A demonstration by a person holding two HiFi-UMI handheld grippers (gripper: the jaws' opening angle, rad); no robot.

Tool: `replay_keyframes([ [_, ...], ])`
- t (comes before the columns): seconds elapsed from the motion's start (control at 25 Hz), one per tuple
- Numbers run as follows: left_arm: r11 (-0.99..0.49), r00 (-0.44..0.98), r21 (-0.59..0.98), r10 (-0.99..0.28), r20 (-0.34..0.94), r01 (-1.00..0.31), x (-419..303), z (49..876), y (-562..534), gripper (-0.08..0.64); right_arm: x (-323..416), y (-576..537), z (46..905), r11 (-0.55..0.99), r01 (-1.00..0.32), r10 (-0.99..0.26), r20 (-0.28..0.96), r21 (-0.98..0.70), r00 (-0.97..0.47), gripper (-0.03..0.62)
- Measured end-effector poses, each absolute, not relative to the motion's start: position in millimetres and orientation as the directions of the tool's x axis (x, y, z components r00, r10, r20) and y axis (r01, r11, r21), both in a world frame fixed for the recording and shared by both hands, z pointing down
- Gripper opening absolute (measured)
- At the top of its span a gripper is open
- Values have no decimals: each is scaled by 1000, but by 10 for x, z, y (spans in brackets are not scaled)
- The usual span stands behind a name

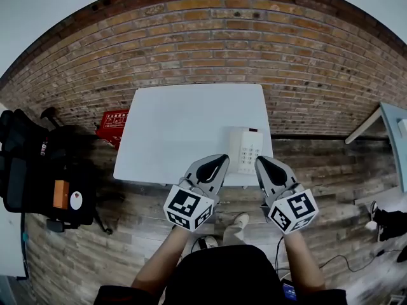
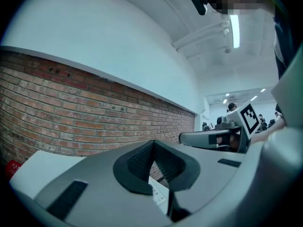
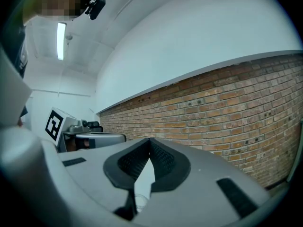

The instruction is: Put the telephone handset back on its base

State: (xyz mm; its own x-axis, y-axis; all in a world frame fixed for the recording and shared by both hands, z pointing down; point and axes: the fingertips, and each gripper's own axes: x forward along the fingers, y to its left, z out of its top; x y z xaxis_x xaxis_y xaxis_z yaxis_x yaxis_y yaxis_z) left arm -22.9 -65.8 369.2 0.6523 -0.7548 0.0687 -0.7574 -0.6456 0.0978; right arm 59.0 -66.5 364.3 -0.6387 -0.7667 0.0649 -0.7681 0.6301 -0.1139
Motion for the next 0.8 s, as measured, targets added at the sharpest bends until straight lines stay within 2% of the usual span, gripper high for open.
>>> replay_keyframes([
  [0.8, -703, 705, 63, -709, 30, -709, -552, 3603, 78, 9, 186, 106, 3514, 598, -799, -798, 49, -60, -601, 12],
])
